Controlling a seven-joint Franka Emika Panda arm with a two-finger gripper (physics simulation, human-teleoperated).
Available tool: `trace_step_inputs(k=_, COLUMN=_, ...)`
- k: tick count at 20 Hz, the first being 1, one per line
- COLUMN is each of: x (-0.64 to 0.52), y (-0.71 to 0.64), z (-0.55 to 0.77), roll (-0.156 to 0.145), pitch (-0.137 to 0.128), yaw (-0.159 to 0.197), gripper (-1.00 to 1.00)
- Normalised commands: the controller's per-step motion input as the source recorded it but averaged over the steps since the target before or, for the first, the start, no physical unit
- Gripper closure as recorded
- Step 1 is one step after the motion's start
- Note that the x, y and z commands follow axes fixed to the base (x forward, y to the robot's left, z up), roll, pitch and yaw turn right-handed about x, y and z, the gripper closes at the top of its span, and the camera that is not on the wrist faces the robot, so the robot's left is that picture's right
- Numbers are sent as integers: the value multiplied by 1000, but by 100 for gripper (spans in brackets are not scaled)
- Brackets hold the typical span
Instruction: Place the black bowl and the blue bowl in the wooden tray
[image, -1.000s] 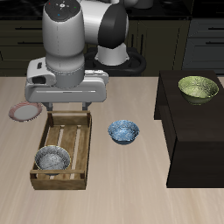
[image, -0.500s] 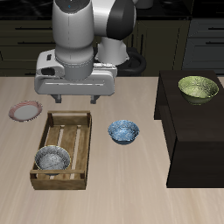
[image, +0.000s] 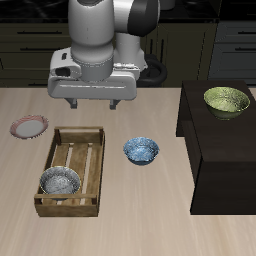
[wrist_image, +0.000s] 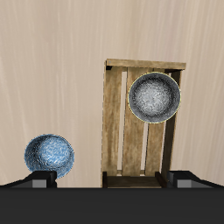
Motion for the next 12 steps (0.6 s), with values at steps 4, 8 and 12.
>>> trace_step_inputs(k=4, x=-262, y=241, z=9, roll=24, pitch=-23, yaw=11, gripper=-100)
trace_step_inputs(k=8, x=-253, y=144, z=118, roll=-14, pitch=-56, yaw=11, gripper=-100)
trace_step_inputs(k=12, x=-310, y=258, z=97, roll=-24, pitch=-74, yaw=-9, gripper=-100)
